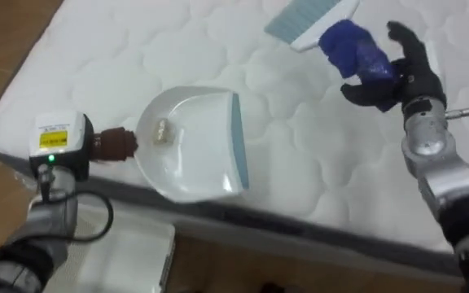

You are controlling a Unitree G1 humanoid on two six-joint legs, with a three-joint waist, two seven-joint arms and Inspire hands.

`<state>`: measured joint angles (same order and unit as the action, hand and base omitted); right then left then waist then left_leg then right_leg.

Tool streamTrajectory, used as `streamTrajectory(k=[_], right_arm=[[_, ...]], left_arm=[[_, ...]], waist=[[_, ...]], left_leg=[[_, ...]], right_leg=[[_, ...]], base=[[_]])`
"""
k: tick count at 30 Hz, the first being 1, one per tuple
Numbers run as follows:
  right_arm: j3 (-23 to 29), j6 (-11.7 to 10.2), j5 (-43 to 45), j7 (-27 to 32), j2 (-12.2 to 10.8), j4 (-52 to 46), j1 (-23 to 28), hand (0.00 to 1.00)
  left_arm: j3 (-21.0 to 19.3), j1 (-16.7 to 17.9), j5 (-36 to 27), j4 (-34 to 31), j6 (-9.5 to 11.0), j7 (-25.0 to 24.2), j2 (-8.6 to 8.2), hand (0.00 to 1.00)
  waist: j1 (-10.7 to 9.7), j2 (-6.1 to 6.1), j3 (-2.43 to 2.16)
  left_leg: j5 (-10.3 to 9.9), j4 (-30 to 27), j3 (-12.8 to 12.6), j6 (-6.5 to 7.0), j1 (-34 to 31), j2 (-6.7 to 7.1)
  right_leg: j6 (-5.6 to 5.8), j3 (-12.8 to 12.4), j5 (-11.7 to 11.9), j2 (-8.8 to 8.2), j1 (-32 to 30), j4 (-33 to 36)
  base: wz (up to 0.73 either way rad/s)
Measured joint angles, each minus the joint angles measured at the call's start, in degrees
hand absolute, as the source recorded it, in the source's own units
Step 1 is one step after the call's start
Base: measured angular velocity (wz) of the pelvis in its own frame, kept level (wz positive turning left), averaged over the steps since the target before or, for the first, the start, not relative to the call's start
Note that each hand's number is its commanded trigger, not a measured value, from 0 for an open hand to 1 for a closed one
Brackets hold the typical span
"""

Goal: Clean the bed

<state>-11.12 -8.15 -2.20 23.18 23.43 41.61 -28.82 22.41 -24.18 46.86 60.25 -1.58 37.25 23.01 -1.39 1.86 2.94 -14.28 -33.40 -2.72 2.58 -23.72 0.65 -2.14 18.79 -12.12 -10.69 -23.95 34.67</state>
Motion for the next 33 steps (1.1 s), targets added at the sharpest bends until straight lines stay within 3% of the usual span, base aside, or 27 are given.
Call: streamTrajectory(k=[2,4,8,13,16,18,19,20,21,22,23,24,25,26,29,31,33], right_arm=[[1.53,-1.06,-0.21,1.72,-0.56,-1.8,1.04,0.0],[2.04,-1.98,-0.31,3.54,-0.93,-2.88,1.09,0.0],[3.93,-3.11,-0.73,6.74,-1.09,-3.75,1.48,0.0],[3.95,-2.99,-3.53,7.63,-2.23,-3.92,3.48,0.0],[4.88,-3.18,-3.3,9.31,-2.56,-4.44,5.3,0.0],[6.66,-3.25,-3.42,10.97,-2.58,-4.46,6.32,0.0],[7.43,-3.28,-3.42,11.9,-2.58,-4.56,6.88,0.0],[8.09,-3.54,-3.53,12.72,-2.5,-4.65,7.17,0.0],[8.3,-3.59,-3.72,13.09,-2.26,-4.83,7.18,0.0],[8.41,-3.61,-4.33,13.32,-2.38,-5.02,7.33,0.0],[8.29,-3.61,-4.88,13.21,-2.49,-5.85,7.97,0.0],[8.31,-3.59,-5.38,13.03,-2.5,-6.47,8.25,0.0],[8.33,-3.56,-6.42,12.86,-2.47,-7.82,8.34,0.0],[8.37,-3.52,-6.51,12.67,-2.44,-9.39,8.31,0.0],[8.32,-2.57,-6.47,10.81,-2.42,-10.59,8.32,0.0],[8.32,-1.7,-6.56,10.23,-2.4,-10.67,8.99,0.0],[8.3,-1.54,-6.51,10.01,-2.42,-10.69,9.92,0.0]], left_arm=[[-1.54,2.46,-0.02,-1.93,2.08,1.03,-0.55,1.0],[-3.52,4.21,-0.07,-2.28,2.57,1.54,-1.07,1.0],[-6.91,6.8,-0.09,-2.74,2.52,2.79,-2.42,1.0],[-7.54,8.68,-1.27,-2.77,2.33,2.63,-3.9,1.0],[-7.75,9.36,-1.56,-3.07,2.41,1.96,-4.82,1.0],[-7.74,9.41,-1.56,-3.97,2.49,1.82,-5.12,1.0],[-7.72,9.44,-1.67,-4.03,2.59,1.74,-5.13,1.0],[-7.76,9.42,-1.91,-4.43,2.58,1.4,-5.09,1.0],[-7.77,9.4,-2.37,-4.84,2.58,1.07,-5.2,1.0],[-8.03,9.6,-2.7,-4.97,2.8,0.65,-5.36,1.0],[-8.05,9.67,-3.53,-5.0,3.24,0.35,-5.39,1.0],[-8.11,9.67,-3.59,-5.01,3.56,0.35,-5.4,1.0],[-8.18,9.6,-3.58,-5.25,4.16,0.31,-5.43,1.0],[-8.17,9.53,-3.66,-5.95,4.5,0.07,-5.43,1.0],[-7.96,9.37,-4.27,-6.38,4.86,-0.83,-5.88,1.0],[-7.93,9.43,-5.3,-6.81,4.53,-1.79,-5.95,1.0],[-8.21,9.51,-5.72,-7.92,4.05,-1.87,-5.93,1.0]], waist=[[0.0,-0.07,-0.19],[0.08,0.01,-0.43],[0.89,0.58,-0.88],[1.95,0.77,-1.26],[2.75,1.05,-1.87],[3.72,1.09,-1.93],[3.74,1.52,-2.42],[3.32,1.92,-2.71],[2.97,2.04,-2.66],[3.26,2.14,-2.59],[2.79,1.93,-2.5],[2.38,1.8,-2.44],[1.13,1.41,-2.36],[0.06,0.96,-2.19],[-1.5,0.04,-1.65],[-1.83,-0.37,-1.51],[-1.12,-0.34,-1.56]], left_leg=[[0.7,2.59,-0.01,-0.04,1.96,0.27],[1.0,4.09,0.26,-0.38,3.01,0.1],[1.7,5.91,2.07,-1.03,4.4,-0.07],[2.13,5.93,5.26,-1.61,6.53,0.18],[2.82,5.67,9.34,-2.69,6.94,0.99],[3.78,6.58,12.63,-3.85,6.87,1.71],[5.61,8.88,14.0,-4.64,6.87,2.17],[8.78,12.67,12.17,-5.15,7.18,1.76],[9.77,13.01,8.68,-4.68,6.99,0.96],[7.34,8.21,-0.18,-2.41,7.17,-1.73],[4.25,2.87,-7.06,-1.25,8.36,-4.39],[2.97,0.8,-9.72,-1.29,9.15,-5.8],[0.38,-2.2,-13.34,-1.59,10.64,-8.16],[-1.65,-3.54,-15.47,-2.12,11.96,-9.55],[-3.8,-0.2,-19.93,-3.48,14.58,-11.02],[-3.69,3.42,-20.87,-3.45,14.24,-10.76],[-2.87,5.32,-20.13,-3.25,13.31,-9.97]], right_leg=[[0.18,0.17,0.04,0.02,1.65,-1.49],[0.15,0.32,0.15,0.55,2.71,-2.83],[0.01,0.35,-0.02,2.03,4.74,-4.41],[0.49,0.22,-1.45,3.33,9.33,-6.15],[0.54,-0.18,-2.68,4.34,11.62,-6.03],[0.06,-0.22,-3.0,5.25,12.67,-6.26],[-0.39,-0.23,-3.43,5.44,13.15,-7.15],[-1.04,1.51,-3.35,5.13,13.23,-8.66],[-1.7,3.91,-3.24,4.0,13.26,-9.1],[-2.49,8.27,-3.54,2.88,14.24,-9.06],[-2.99,13.02,-3.67,2.82,16.38,-10.13],[-3.2,15.27,-3.72,2.98,17.35,-10.78],[-3.64,18.66,-3.88,3.46,18.25,-11.4],[-4.02,21.91,-4.1,3.73,18.28,-11.68],[-4.51,27.96,-4.25,3.31,18.27,-11.71],[-4.51,30.38,-4.16,2.81,17.74,-11.32],[-4.46,31.3,-4.23,2.31,17.13,-11.03]], base=[[0.06],[0.05],[0.24],[0.48],[0.83],[1.09],[1.26],[1.34],[1.22],[1.15],[1.15],[1.39],[1.43],[1.39],[1.15],[0.91],[0.67]])
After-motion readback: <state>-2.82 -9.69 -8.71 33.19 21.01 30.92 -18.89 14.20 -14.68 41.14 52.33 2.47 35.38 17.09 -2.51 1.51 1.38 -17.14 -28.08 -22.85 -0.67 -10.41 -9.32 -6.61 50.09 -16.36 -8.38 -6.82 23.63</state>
